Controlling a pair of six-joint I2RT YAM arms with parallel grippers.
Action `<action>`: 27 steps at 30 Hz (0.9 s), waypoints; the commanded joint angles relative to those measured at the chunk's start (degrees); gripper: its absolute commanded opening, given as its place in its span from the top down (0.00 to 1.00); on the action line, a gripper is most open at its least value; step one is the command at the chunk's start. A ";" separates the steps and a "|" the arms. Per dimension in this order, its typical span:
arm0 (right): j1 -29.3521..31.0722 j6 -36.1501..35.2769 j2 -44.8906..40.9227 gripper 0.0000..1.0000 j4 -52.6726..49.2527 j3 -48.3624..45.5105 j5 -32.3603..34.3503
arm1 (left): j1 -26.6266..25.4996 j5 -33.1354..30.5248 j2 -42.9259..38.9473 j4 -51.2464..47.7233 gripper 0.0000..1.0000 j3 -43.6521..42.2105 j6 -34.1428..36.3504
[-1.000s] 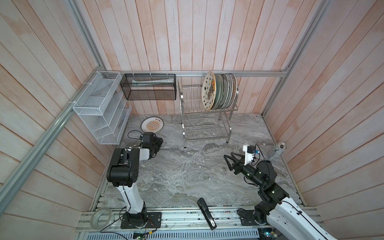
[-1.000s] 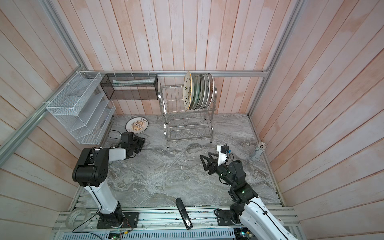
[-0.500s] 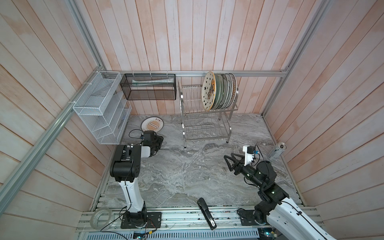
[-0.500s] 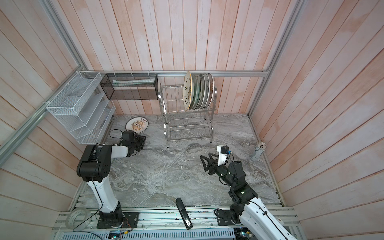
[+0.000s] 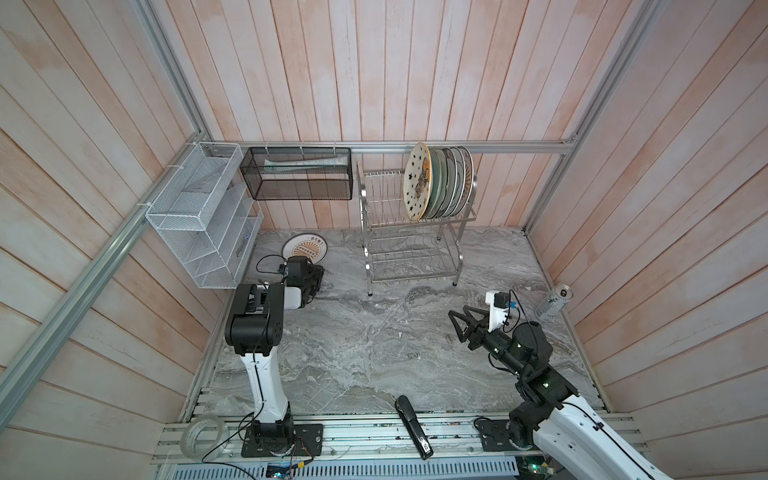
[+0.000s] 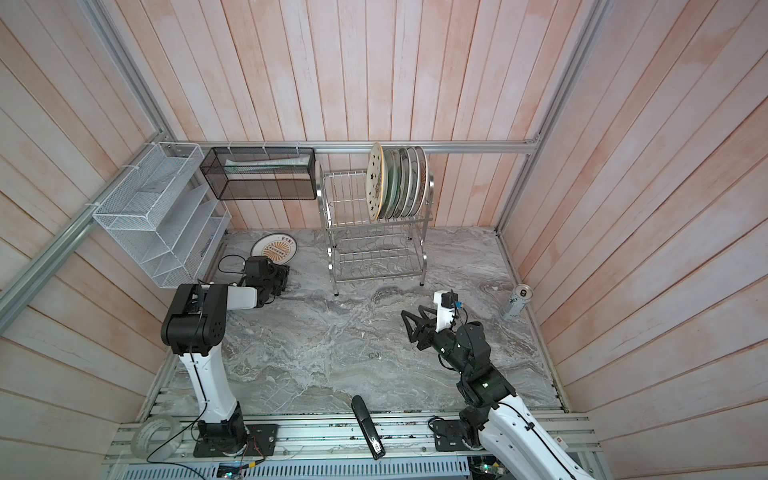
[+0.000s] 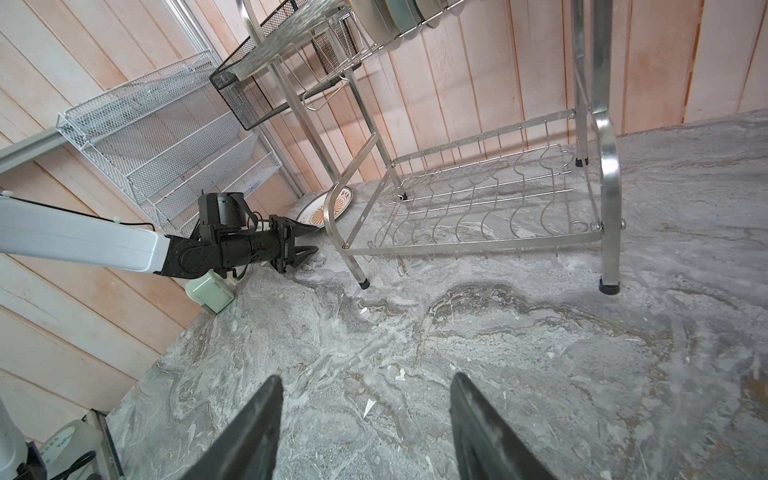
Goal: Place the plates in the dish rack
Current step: 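Lower the left gripper onto the sunburst plate rim farthest from the robot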
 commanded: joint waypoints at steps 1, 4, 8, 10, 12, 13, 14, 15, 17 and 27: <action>-0.06 -1.47 -0.36 0.35 -1.38 -0.53 0.99 | 0.29 -2.80 3.15 -1.86 0.53 1.44 -2.41; -0.12 -2.40 -0.39 0.35 -2.37 -0.14 1.34 | 0.38 -4.23 4.09 -1.40 0.53 1.97 -5.00; -0.29 -3.34 -0.50 0.35 -3.09 0.30 1.53 | 0.38 -5.77 4.71 -1.34 0.53 2.39 -7.99; -0.30 -3.67 -0.43 0.35 -3.23 0.46 1.52 | 0.29 -6.59 4.89 -0.97 0.54 2.36 -9.62; -0.30 -3.94 -0.50 0.35 -3.30 0.50 1.44 | 0.25 -7.66 4.89 -1.27 0.55 2.06 -11.01; -0.30 -4.12 -0.49 0.35 -3.35 0.50 1.21 | 0.25 -8.34 4.69 -1.66 0.55 2.07 -11.73; -0.37 -4.35 -0.50 0.35 -3.47 0.58 1.21 | 0.20 -8.89 4.66 -2.01 0.55 1.97 -12.18; -0.39 -4.45 -0.58 0.35 -3.69 0.67 1.17 | 0.12 -9.43 4.60 -2.32 0.55 1.95 -12.70; -0.39 -4.72 -0.64 0.35 -3.81 0.83 1.17 | 0.12 -10.22 4.71 -2.53 0.55 1.96 -13.53; -0.65 -5.86 -1.30 0.35 -6.12 2.14 1.73 | 0.12 -9.37 9.24 -3.47 0.57 5.75 -16.48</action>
